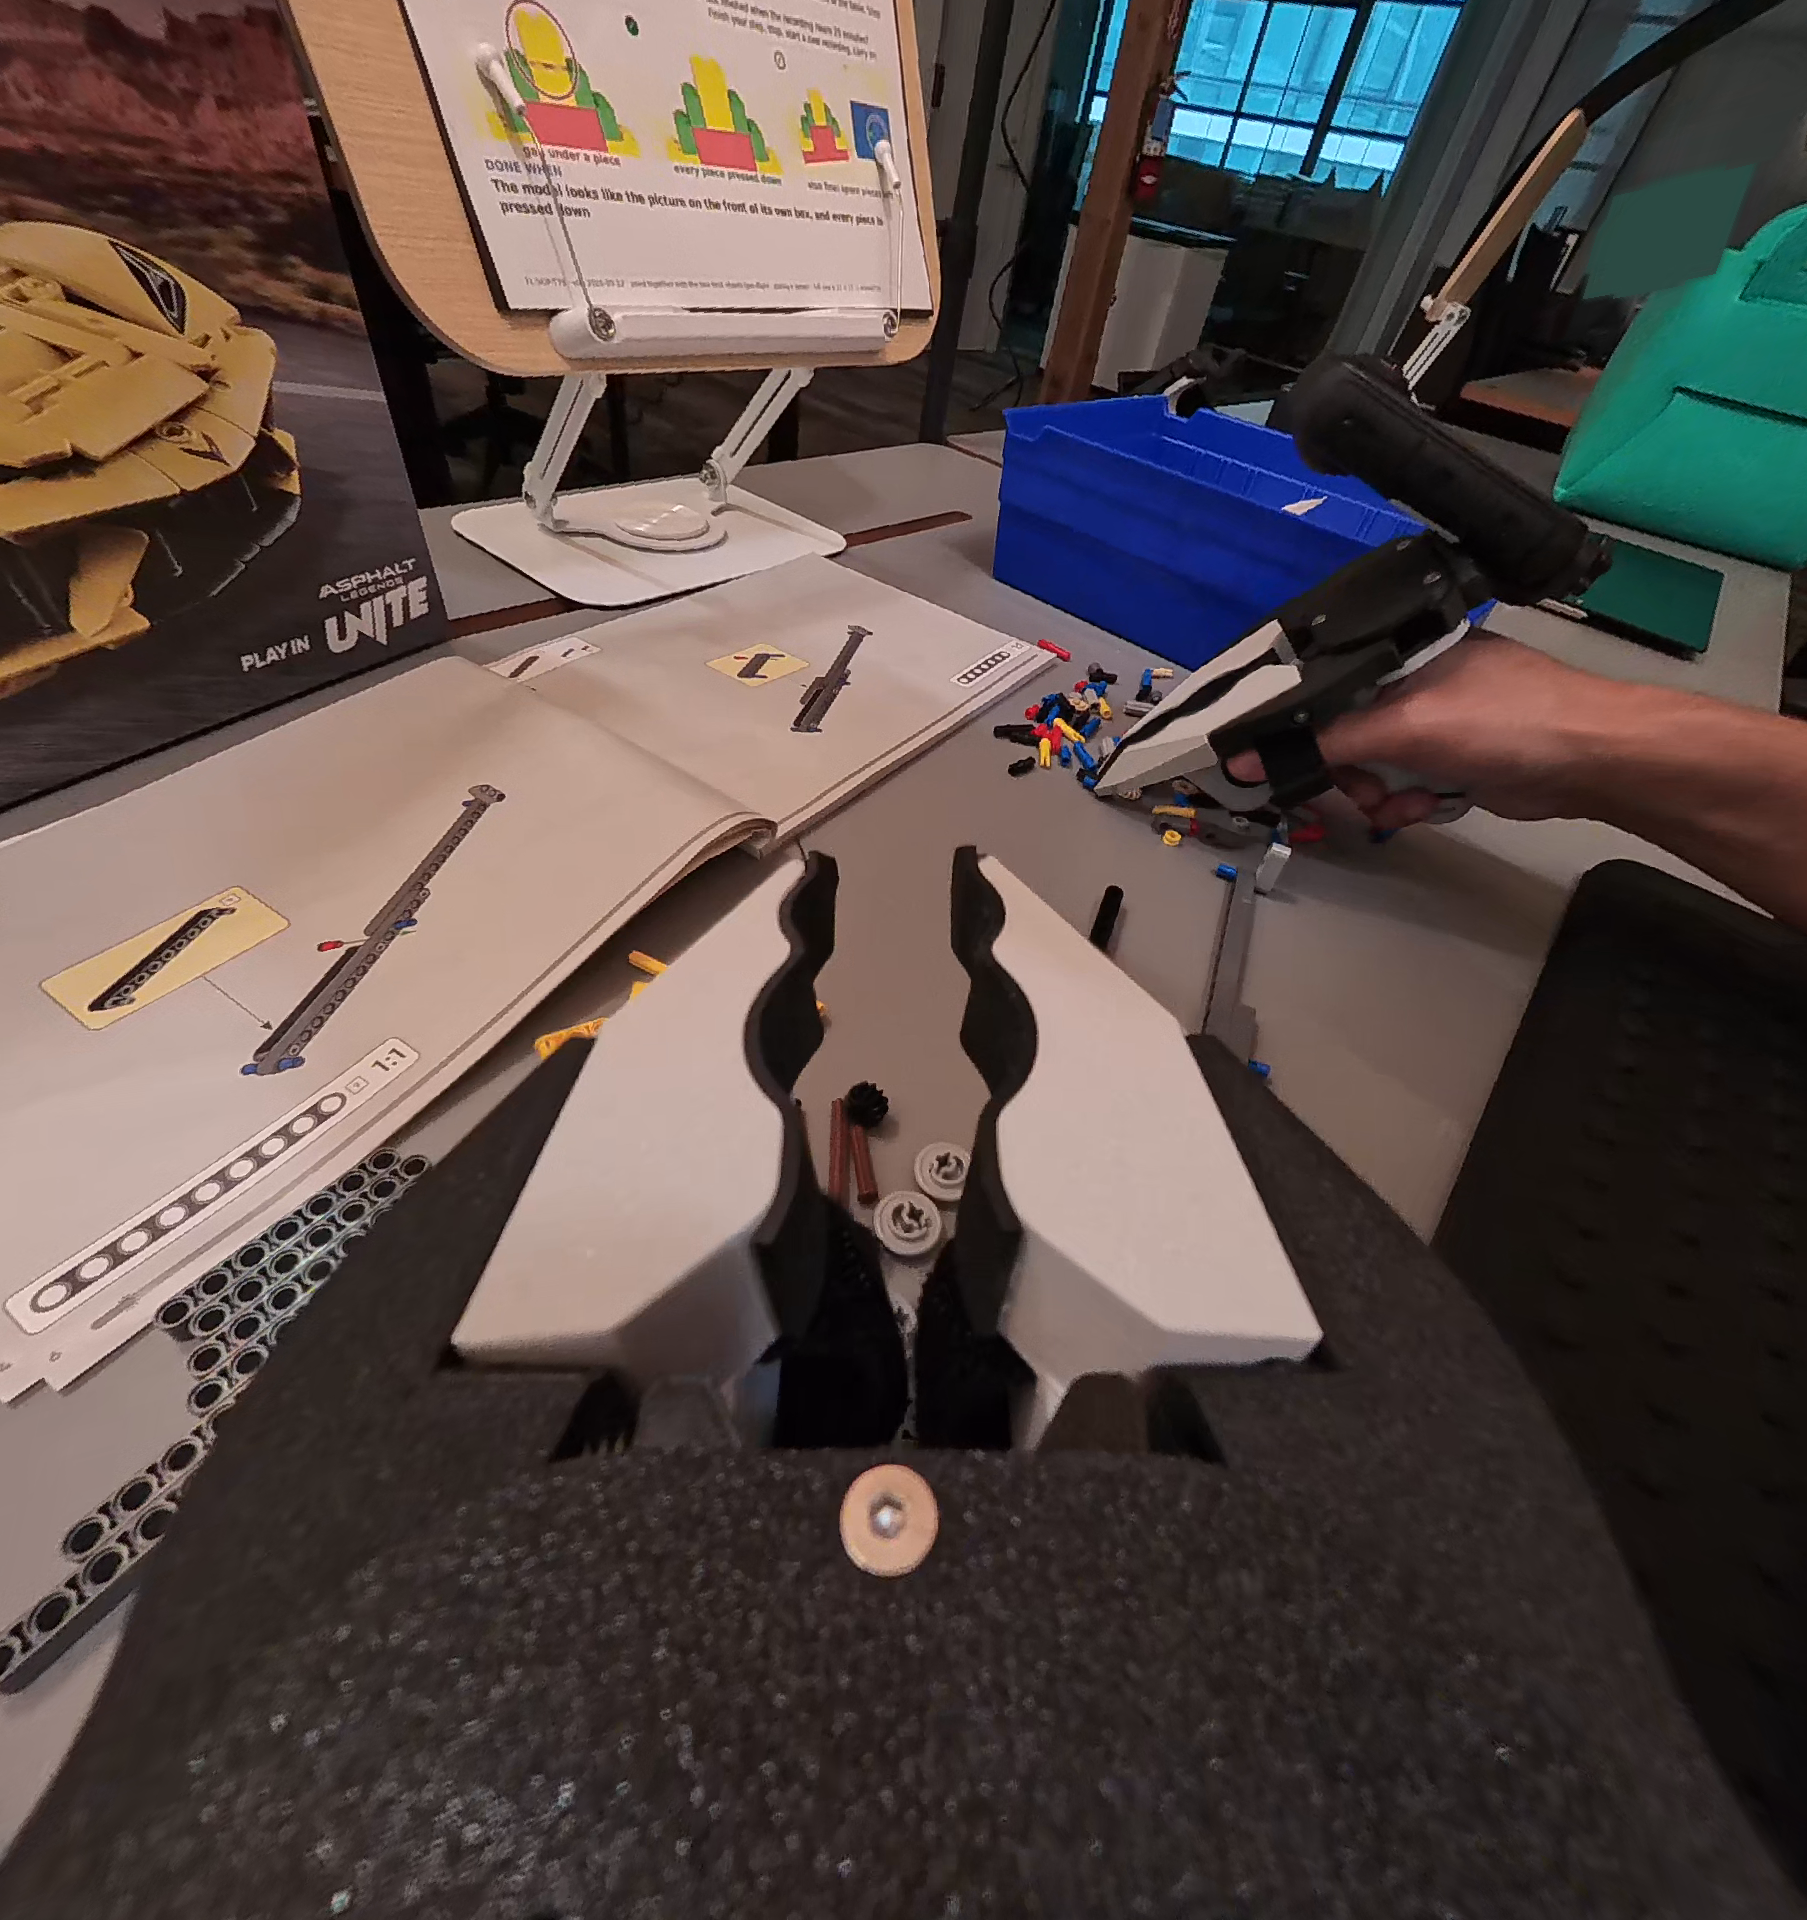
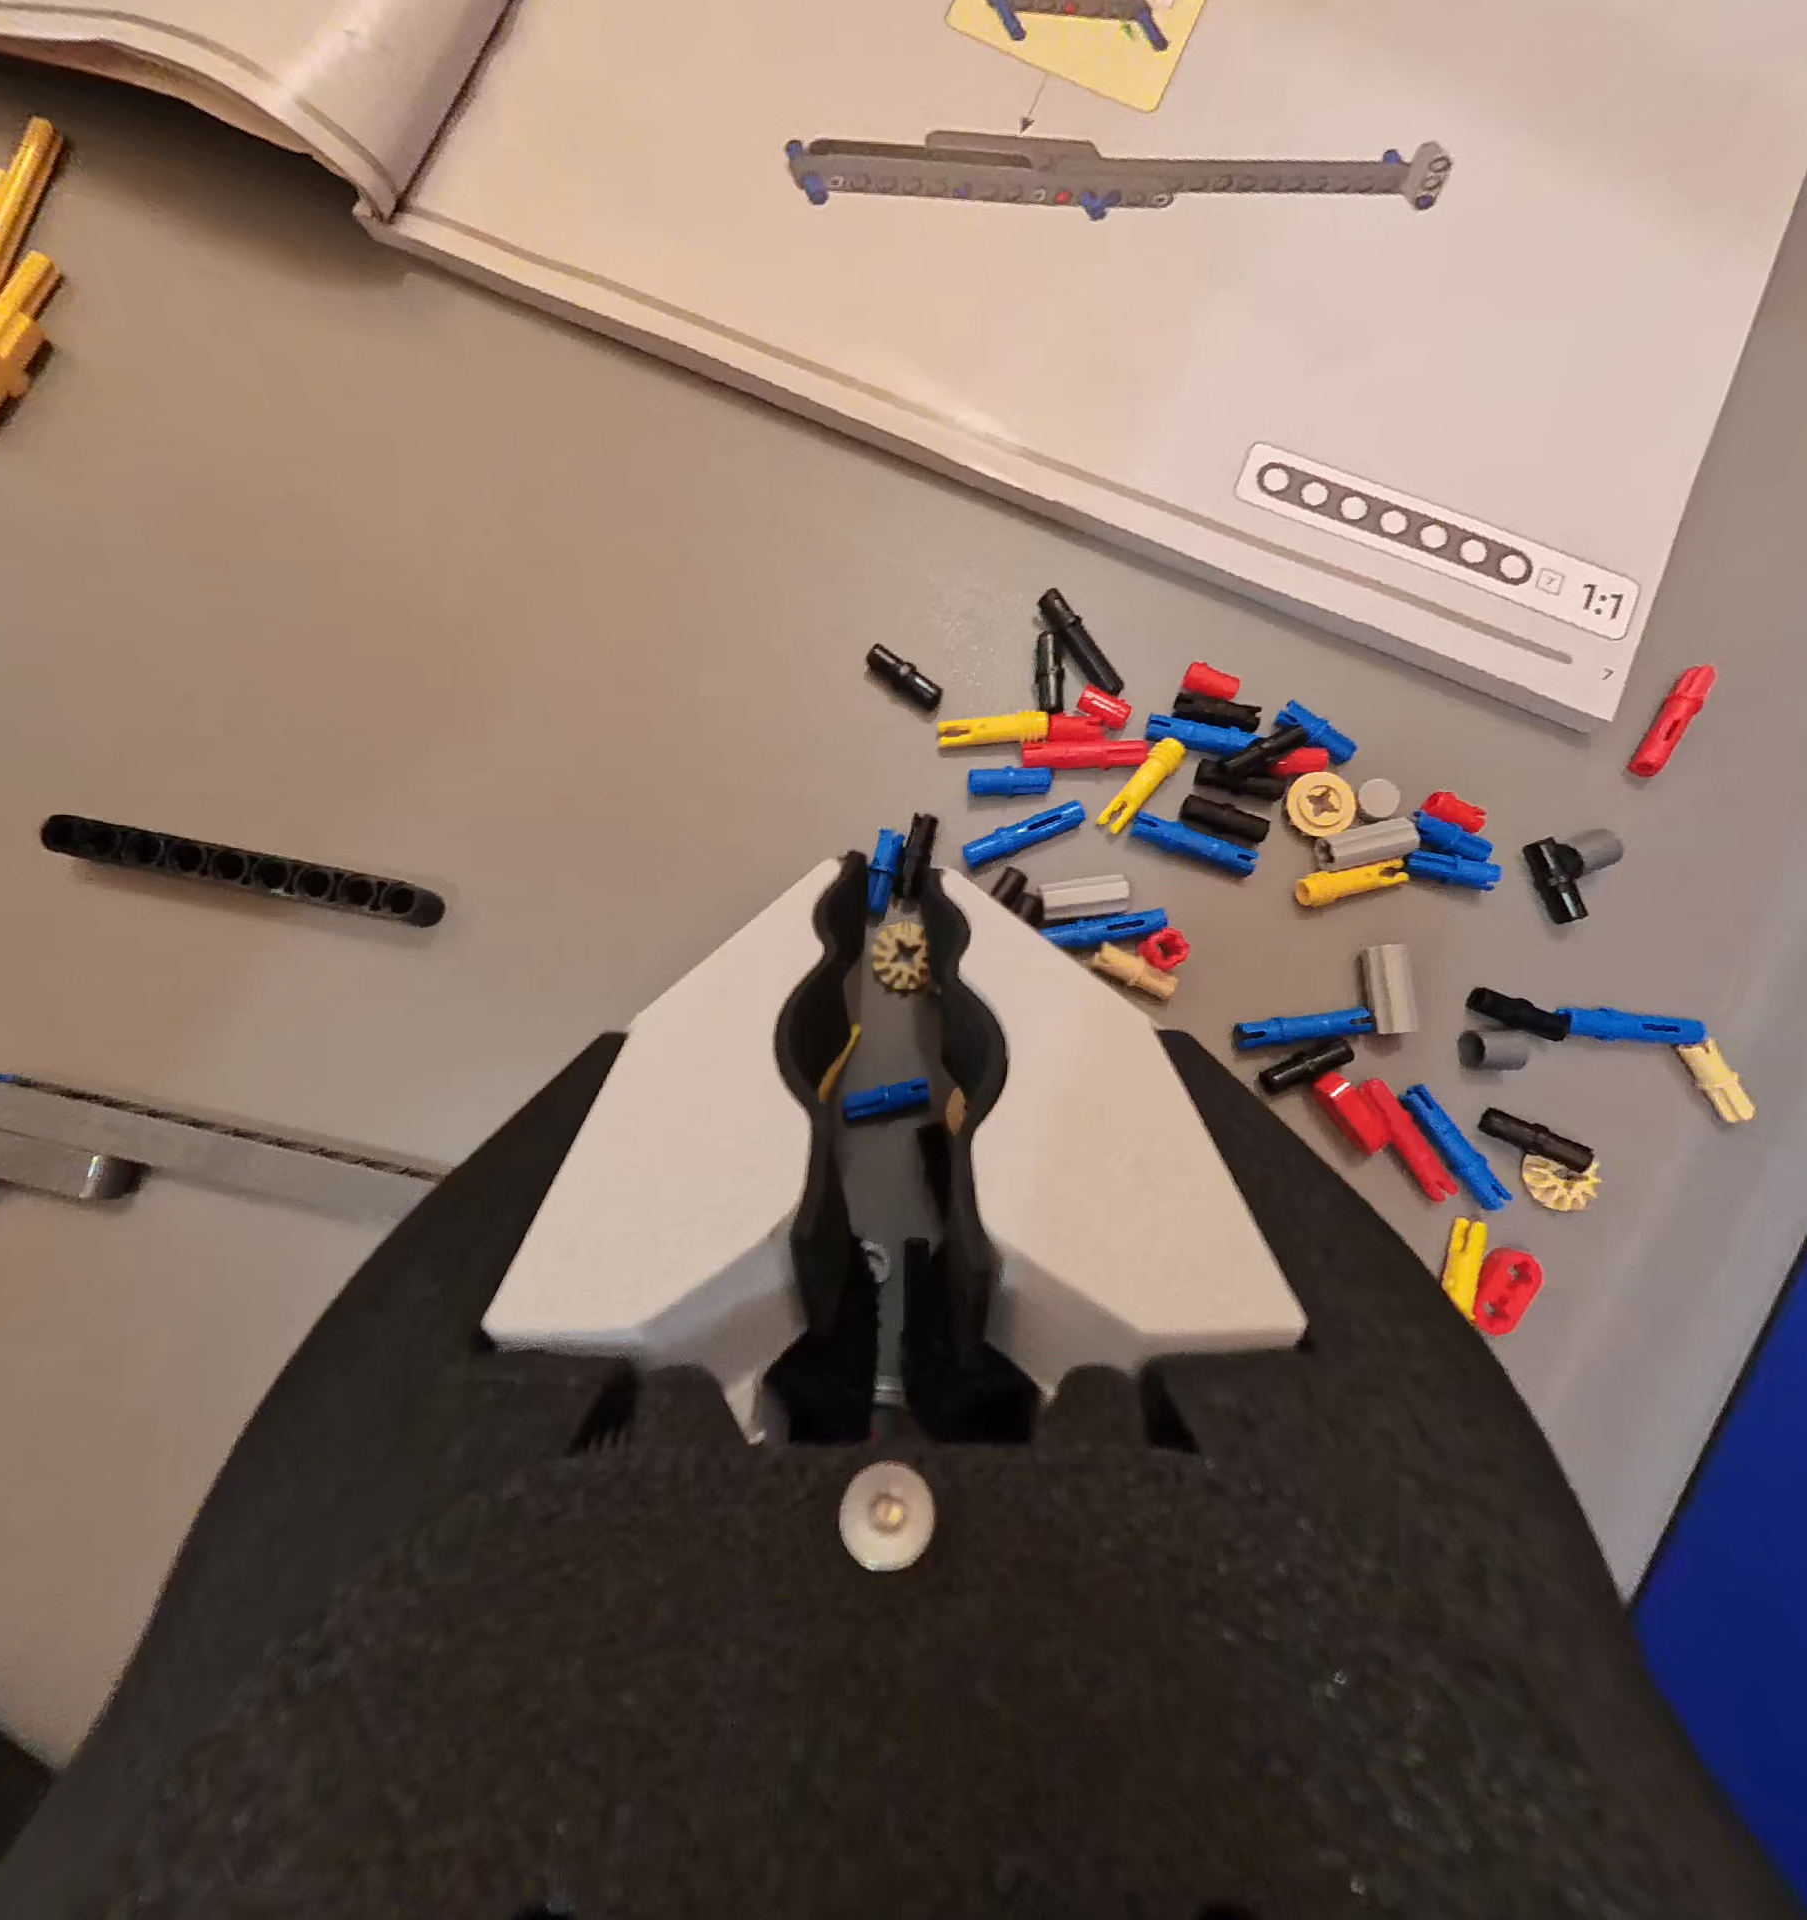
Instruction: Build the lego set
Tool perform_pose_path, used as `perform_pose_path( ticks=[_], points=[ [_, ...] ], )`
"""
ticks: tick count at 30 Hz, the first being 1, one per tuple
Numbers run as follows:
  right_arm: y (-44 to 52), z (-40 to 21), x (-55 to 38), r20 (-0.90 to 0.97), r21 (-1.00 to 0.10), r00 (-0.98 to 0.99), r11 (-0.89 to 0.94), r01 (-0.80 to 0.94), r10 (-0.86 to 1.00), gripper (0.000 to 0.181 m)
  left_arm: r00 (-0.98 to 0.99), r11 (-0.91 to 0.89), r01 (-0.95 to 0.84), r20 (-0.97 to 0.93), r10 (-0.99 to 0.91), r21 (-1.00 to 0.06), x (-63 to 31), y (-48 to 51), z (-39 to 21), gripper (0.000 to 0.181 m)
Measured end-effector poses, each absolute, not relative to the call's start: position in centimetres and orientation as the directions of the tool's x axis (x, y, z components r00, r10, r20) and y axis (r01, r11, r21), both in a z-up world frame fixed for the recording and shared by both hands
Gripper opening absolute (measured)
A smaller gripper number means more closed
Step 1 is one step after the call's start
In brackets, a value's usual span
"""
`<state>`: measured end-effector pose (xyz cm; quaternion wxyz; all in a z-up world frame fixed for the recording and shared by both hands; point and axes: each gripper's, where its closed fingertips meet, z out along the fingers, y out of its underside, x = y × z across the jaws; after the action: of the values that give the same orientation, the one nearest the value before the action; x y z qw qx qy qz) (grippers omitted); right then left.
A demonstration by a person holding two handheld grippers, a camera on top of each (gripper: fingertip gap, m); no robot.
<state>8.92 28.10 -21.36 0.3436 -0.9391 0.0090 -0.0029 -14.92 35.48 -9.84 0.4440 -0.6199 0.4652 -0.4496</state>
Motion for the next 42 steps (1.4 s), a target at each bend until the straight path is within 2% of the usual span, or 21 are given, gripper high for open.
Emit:
perform_pose_path(
  ticks=[3, 7, 13, 17, 21, 22, 25, 28, 33, 36, 42],
  points=[
    [28.2, -21.2, 8.3, -0.031, -0.642, 1.000, -0.767, -0.021, -0.001, 0.018, 0.167, -0.169, -0.178, 0.139, -0.976, -0.969, -15.0, 35.4, -9.9, 0.021],
    [28.8, -20.5, 8.4, -0.064, -0.666, 0.998, -0.744, -0.047, -0.005, 0.017, 0.166, -0.163, -0.181, 0.133, -0.977, -0.970, -15.0, 35.3, -9.8, 0.021],
    [31.1, -20.4, 9.2, 0.059, -0.671, 0.997, -0.738, 0.072, 0.044, 0.015, 0.173, -0.152, -0.185, 0.120, -0.978, -0.971, -15.1, 35.4, -9.8, 0.020],
    [32.0, -21.3, 9.2, 0.040, -0.654, 0.998, -0.754, 0.059, 0.044, 0.018, 0.175, -0.153, -0.189, 0.120, -0.977, -0.970, -15.2, 35.4, -9.8, 0.020],
    [32.2, -21.4, 9.1, 0.057, -0.654, 0.997, -0.752, 0.084, 0.062, 0.012, 0.182, -0.156, -0.194, 0.121, -0.976, -0.969, -15.4, 35.4, -10.0, 0.020],
    [32.1, -21.4, 9.0, 0.059, -0.652, 0.996, -0.753, 0.092, 0.071, 0.003, 0.182, -0.156, -0.194, 0.120, -0.976, -0.969, -15.4, 35.4, -10.0, 0.020],
    [31.9, -21.2, 8.7, 0.072, -0.649, 0.994, -0.753, 0.111, 0.085, 0.003, 0.182, -0.152, -0.196, 0.117, -0.976, -0.969, -15.4, 35.4, -9.9, 0.020],
    [31.4, -19.9, 6.4, 0.046, -0.671, 0.986, -0.726, 0.148, 0.159, 0.004, 0.180, -0.145, -0.197, 0.110, -0.978, -0.970, -15.4, 35.3, -9.7, 0.020],
    [27.9, -19.3, -1.5, -0.067, -0.673, 0.909, -0.691, 0.263, 0.411, 0.004, 0.181, -0.142, -0.198, 0.106, -0.978, -0.970, -15.5, 35.2, -9.7, 0.019],
    [26.0, -19.8, -4.1, -0.102, -0.657, 0.882, -0.697, 0.287, 0.459, 0.004, 0.175, -0.147, -0.206, 0.111, -0.978, -0.967, -15.4, 35.0, -9.9, 0.019],
    [26.1, -20.8, -4.4, -0.049, -0.624, 0.898, -0.715, 0.314, 0.436, 0.004, 0.163, -0.132, -0.208, 0.099, -0.982, -0.969, -15.1, 34.4, -9.8, 0.018]
  ],
)
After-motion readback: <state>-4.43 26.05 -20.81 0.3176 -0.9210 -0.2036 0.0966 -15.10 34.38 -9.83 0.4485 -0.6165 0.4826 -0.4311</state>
